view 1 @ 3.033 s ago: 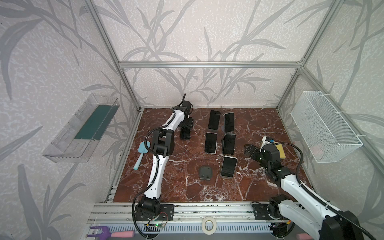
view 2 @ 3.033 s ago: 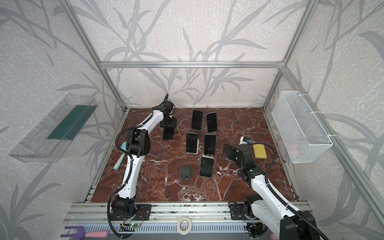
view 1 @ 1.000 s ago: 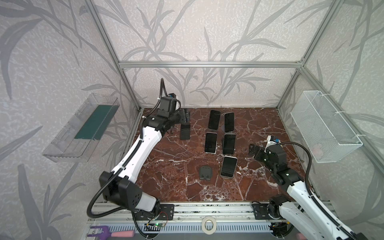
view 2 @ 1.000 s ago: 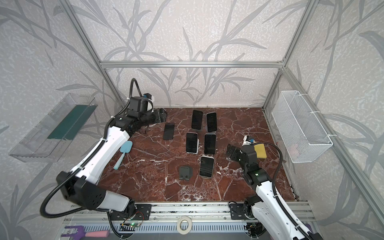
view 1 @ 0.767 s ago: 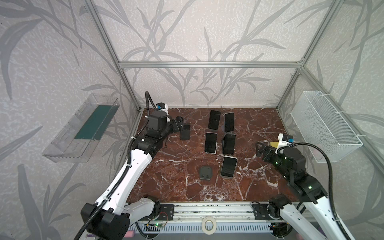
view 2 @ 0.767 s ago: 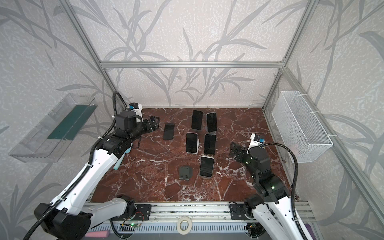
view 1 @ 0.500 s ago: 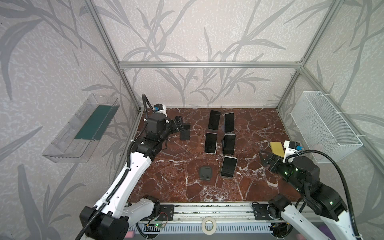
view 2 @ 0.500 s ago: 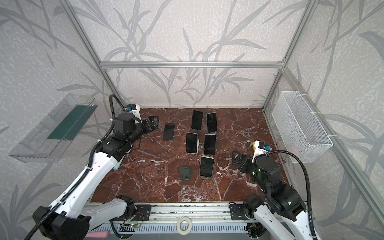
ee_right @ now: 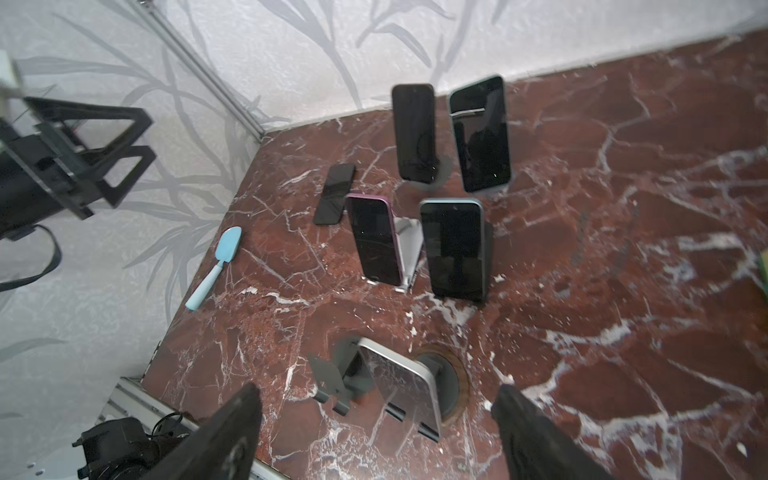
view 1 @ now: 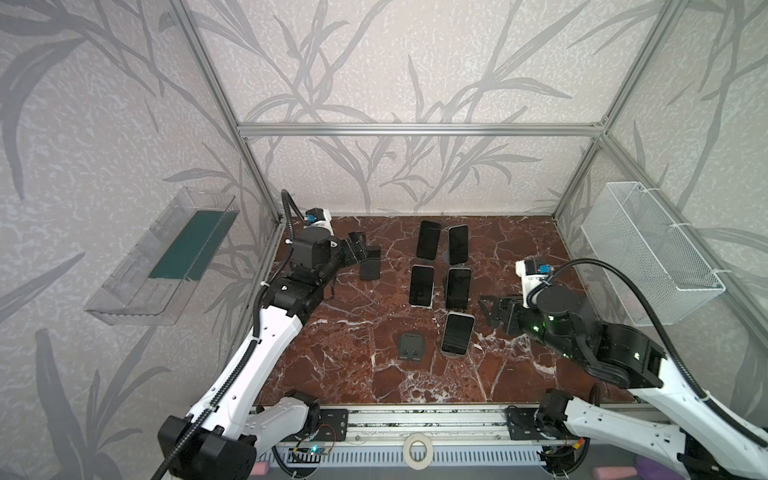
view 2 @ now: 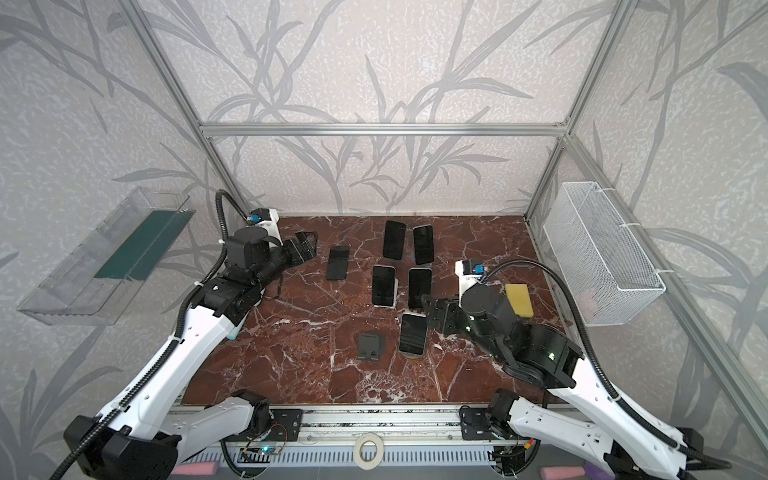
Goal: Remove the phone from the phone stand
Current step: 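Reach the right gripper toward the empty grey stand nearest the robot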
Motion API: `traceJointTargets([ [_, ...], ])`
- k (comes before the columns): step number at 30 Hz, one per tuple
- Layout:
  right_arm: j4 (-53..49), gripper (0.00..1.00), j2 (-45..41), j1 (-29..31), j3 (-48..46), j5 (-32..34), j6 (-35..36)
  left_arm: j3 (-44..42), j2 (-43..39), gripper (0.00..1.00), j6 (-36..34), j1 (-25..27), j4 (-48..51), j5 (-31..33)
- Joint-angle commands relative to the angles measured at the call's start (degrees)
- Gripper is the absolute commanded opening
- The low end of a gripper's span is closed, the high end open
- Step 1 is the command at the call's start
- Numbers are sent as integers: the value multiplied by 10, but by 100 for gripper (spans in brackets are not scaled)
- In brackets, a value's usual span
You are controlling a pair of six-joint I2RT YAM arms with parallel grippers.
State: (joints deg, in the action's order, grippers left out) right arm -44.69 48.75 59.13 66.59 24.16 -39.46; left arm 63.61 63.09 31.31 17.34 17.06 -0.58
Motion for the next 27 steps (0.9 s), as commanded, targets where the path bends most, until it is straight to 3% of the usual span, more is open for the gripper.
traceJointTargets([
  [1, 19, 87, 63, 105, 41, 156, 23, -5, -1, 87, 8, -2, -14, -2],
  [5, 25, 89, 190, 230, 78, 288, -11, -6, -4, 83, 4, -1, -13, 8],
  [7, -3, 92, 253, 257, 111, 321, -37, -13, -17, 83, 1, 0, -16, 35],
  [14, 41, 97, 379, 261, 142, 285, -59, -33, -44, 83, 4, 0, -33, 71],
  [19, -15, 99, 467, 245, 172, 293, -167, -33, -45, 83, 6, 0, -30, 77],
  [27, -9, 99, 554, 225, 156, 258, -259, -34, -40, 83, 16, 0, -33, 59],
])
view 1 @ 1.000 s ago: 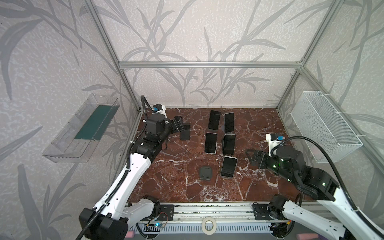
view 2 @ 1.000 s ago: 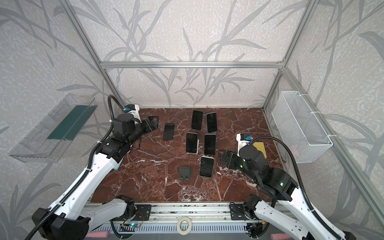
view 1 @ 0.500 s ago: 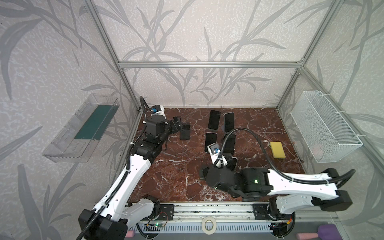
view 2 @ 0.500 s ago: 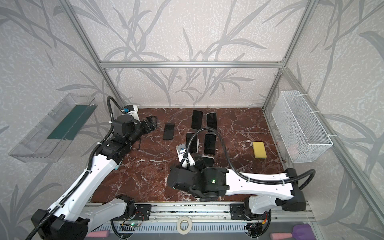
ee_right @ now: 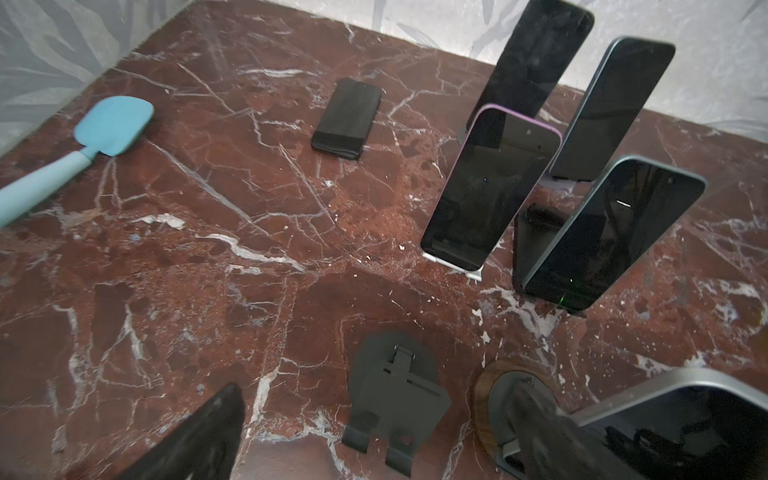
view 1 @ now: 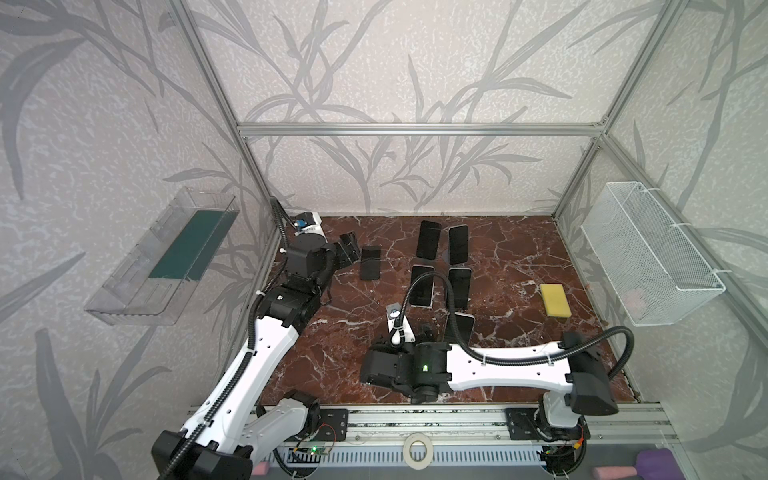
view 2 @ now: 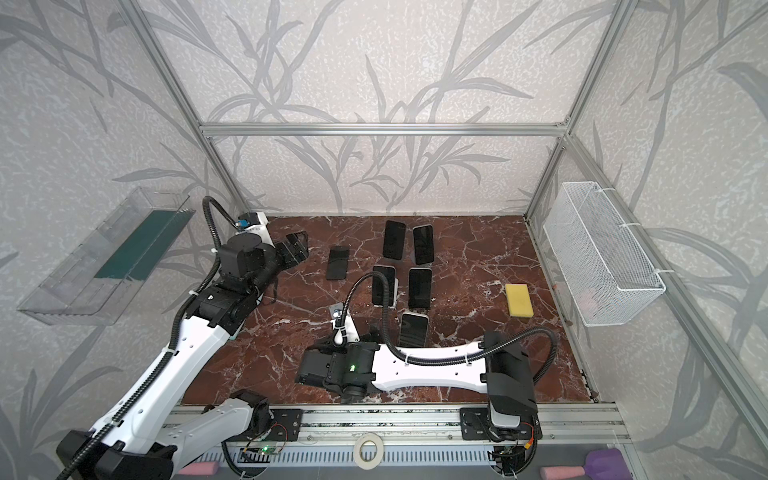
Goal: Remove the phone from the phone stand
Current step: 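Reach the right gripper toward the empty grey stand nearest the robot, then lower the right gripper onto the grey stand's upright and close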
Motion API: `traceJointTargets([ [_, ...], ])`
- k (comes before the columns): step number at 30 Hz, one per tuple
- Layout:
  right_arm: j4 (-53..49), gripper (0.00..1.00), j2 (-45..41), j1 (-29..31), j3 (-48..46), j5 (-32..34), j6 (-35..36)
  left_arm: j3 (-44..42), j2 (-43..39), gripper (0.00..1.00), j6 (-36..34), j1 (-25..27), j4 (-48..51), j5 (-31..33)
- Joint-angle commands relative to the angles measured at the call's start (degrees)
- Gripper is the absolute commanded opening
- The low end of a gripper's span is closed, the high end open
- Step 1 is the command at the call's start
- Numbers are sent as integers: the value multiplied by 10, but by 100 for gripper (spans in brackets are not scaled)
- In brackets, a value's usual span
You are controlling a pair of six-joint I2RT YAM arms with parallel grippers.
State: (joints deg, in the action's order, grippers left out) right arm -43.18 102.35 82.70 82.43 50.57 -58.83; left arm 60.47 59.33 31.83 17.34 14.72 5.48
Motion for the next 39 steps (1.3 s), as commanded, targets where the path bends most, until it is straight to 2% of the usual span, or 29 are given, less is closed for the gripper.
traceJointTargets([
  [1, -23, 99, 25, -13, -6, -10, -74, -3, -2, 83, 10, 0, -11, -3],
  [10, -43, 99, 55, -24, -32, -28, -149, -4, 13, 83, 10, 0, -14, -18],
  [21, 52, 98, 65, -51, -76, -93, -129, -4, 31, 83, 9, 0, -19, -32],
  [25, 84, 92, 57, -67, -105, -108, -123, -5, 31, 83, 4, 1, -20, -28],
  [29, 138, 85, 59, -69, -116, -128, -83, -4, 38, 83, 6, 1, -21, -34],
  [34, 153, 79, 66, -70, -114, -130, -63, -4, 42, 83, 5, 1, -21, -34],
  [39, 157, 68, 64, -70, -122, -119, -56, -4, 45, 83, 4, 1, -20, -32],
])
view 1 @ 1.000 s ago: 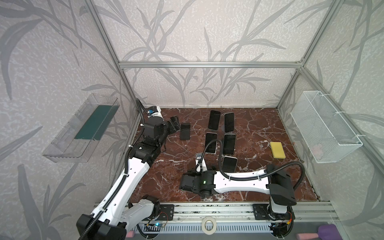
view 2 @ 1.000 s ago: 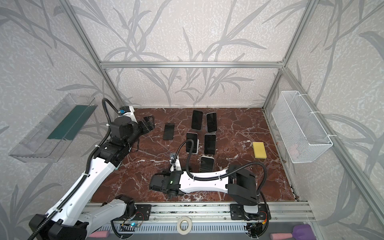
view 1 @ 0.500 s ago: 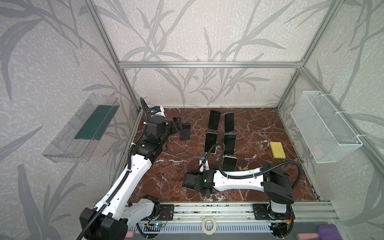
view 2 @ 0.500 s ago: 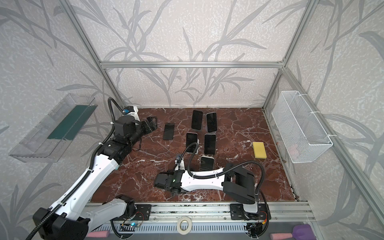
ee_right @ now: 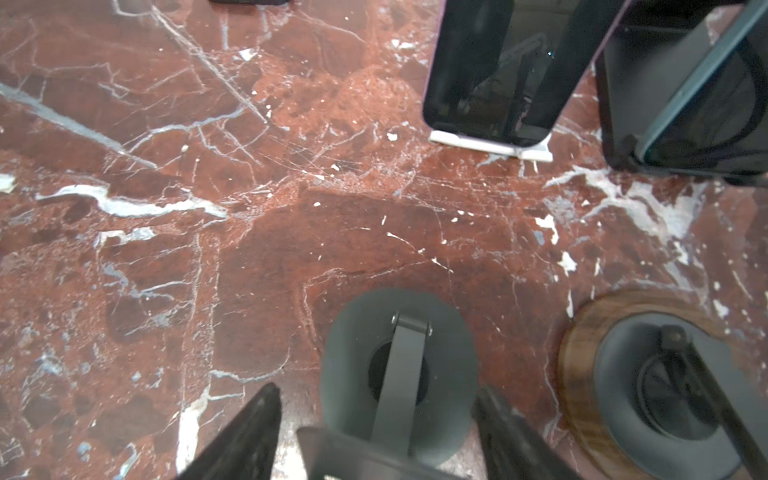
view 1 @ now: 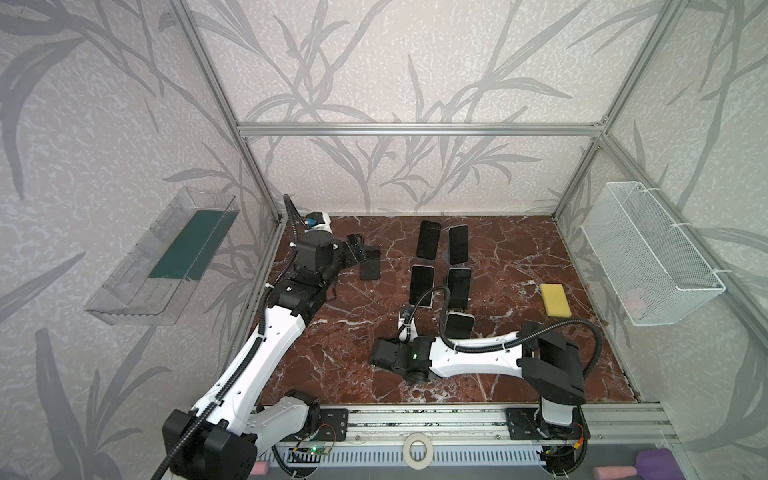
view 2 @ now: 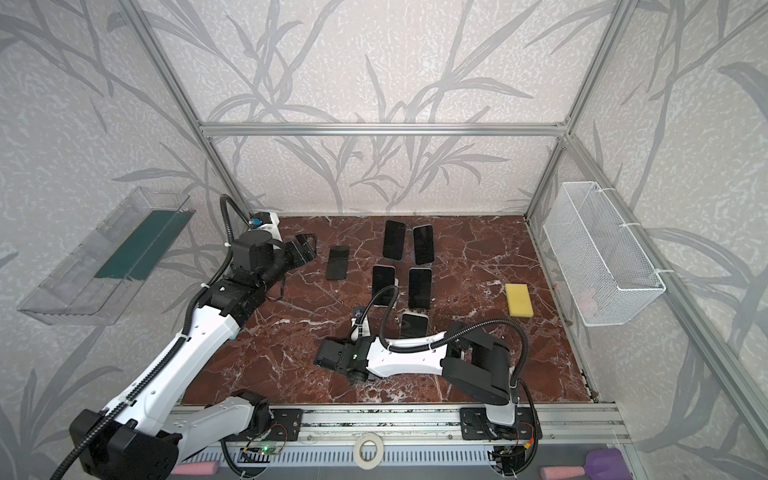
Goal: Remove the phone from the phone stand
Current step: 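Lower the right gripper onto the grey stand's upright and close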
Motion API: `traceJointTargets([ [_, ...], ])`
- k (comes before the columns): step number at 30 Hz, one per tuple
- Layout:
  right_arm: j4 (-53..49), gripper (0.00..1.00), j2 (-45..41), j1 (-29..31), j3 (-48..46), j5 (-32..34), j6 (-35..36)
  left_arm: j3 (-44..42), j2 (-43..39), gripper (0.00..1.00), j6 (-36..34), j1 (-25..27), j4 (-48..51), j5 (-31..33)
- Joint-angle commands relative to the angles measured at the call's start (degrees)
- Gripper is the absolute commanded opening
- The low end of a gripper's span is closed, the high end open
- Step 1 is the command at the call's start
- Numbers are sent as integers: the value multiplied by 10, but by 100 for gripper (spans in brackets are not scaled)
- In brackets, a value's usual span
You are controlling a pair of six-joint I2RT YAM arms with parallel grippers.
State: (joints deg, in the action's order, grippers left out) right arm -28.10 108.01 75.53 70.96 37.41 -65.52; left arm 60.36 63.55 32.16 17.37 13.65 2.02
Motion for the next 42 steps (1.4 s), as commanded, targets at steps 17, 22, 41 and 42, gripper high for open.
traceJointTargets([
  [17, -17, 86, 21, 3, 11, 41, 59, -4, -1, 83, -10, -1, -10, 13],
  [22, -46, 84, 31, 8, 34, 60, 79, -8, -6, 83, -15, -1, -13, 21],
  [41, 95, 85, -51, 16, -68, -23, 256, -11, -4, 83, -9, -1, -27, -10],
  [42, 97, 86, -48, 16, -65, -25, 254, -11, -5, 83, -9, -1, -27, -10],
])
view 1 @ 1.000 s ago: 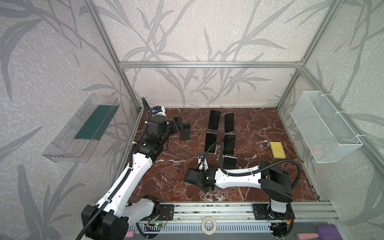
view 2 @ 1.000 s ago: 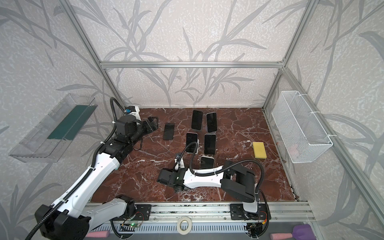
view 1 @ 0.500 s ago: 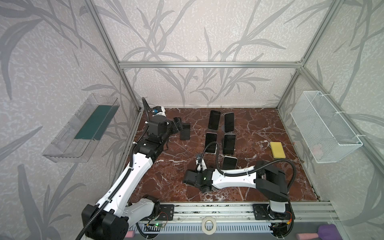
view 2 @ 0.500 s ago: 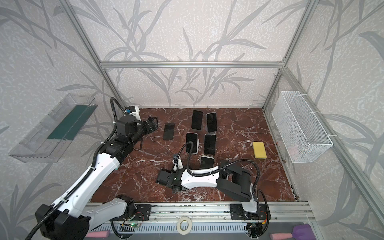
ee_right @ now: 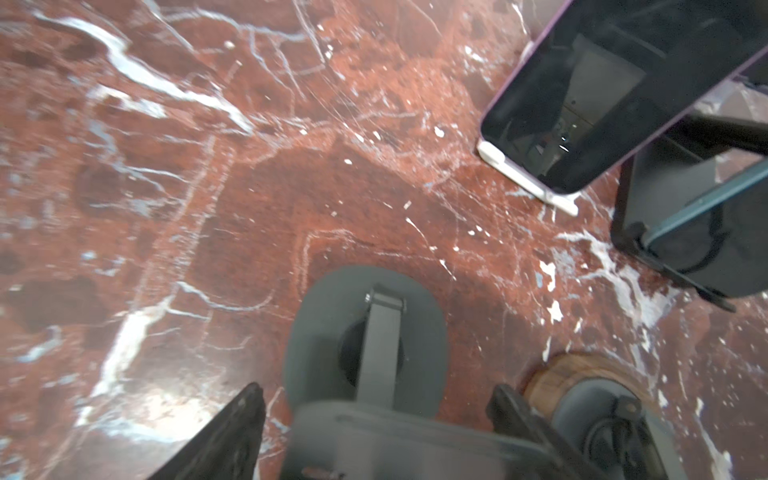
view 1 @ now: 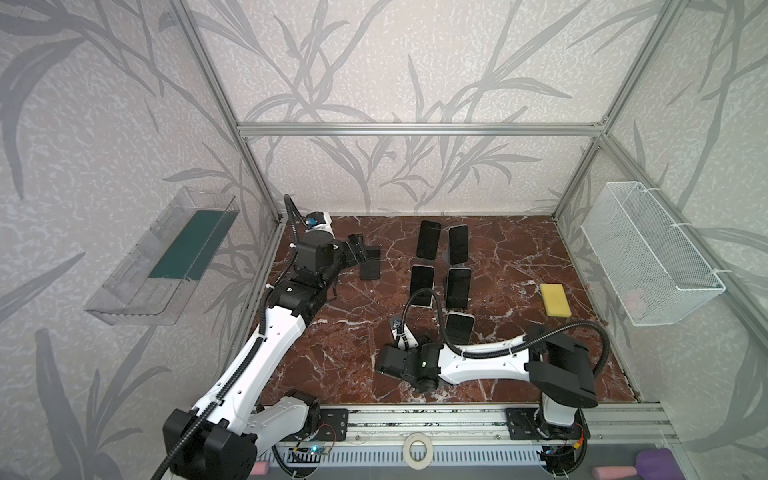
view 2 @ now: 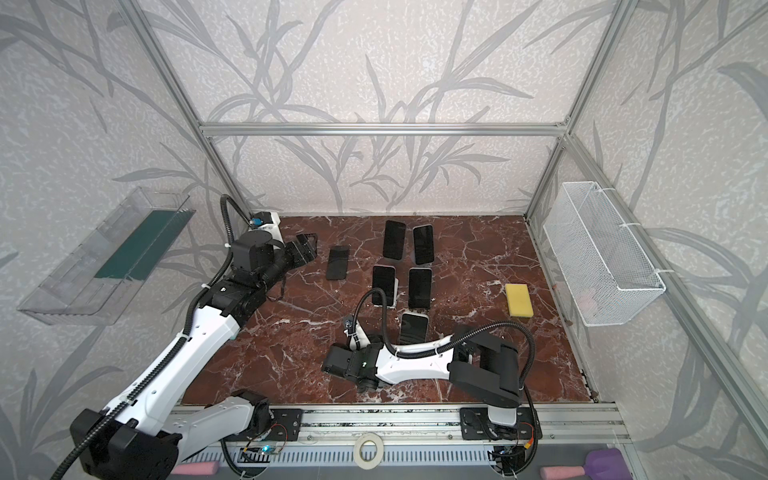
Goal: Remove the phone from the phone stand
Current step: 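Lower the right gripper onto the grey stand's upright and close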
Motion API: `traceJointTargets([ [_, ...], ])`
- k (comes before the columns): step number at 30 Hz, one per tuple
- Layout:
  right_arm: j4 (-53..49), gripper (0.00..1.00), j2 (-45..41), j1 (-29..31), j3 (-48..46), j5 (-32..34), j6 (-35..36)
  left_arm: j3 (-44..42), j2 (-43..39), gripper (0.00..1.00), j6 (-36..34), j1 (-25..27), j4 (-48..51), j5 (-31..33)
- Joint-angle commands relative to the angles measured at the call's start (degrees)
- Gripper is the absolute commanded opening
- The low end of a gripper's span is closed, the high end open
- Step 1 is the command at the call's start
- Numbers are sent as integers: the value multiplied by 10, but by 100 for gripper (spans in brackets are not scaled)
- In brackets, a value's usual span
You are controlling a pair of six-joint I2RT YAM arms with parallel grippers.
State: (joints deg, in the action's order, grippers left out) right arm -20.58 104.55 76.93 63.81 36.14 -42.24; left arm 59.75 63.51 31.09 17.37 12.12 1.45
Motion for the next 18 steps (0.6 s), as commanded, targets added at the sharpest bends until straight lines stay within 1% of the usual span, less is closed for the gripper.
traceJointTargets([
  [1, 22, 87, -9, 2, 11, -15, 14, -5, -6, 83, 1, -1, -12, -4],
  [3, 19, 87, -1, -2, 18, -14, -7, -6, -8, 83, 1, -1, -13, -1],
  [7, -12, 88, 22, -1, 34, 24, -76, -7, -10, 83, 4, -1, -15, -3],
  [9, -11, 89, 28, -1, 31, 38, -98, -7, -9, 83, 7, -1, -17, -7],
  [11, -9, 88, 35, -1, 31, 52, -109, -7, -8, 83, 7, -1, -16, -11],
  [14, -4, 85, 37, -2, 27, 75, -127, -7, -11, 83, 8, -1, -17, -11],
  [18, 79, 78, 22, -2, -14, 76, -100, -8, -13, 83, 10, 0, -18, -11],
])
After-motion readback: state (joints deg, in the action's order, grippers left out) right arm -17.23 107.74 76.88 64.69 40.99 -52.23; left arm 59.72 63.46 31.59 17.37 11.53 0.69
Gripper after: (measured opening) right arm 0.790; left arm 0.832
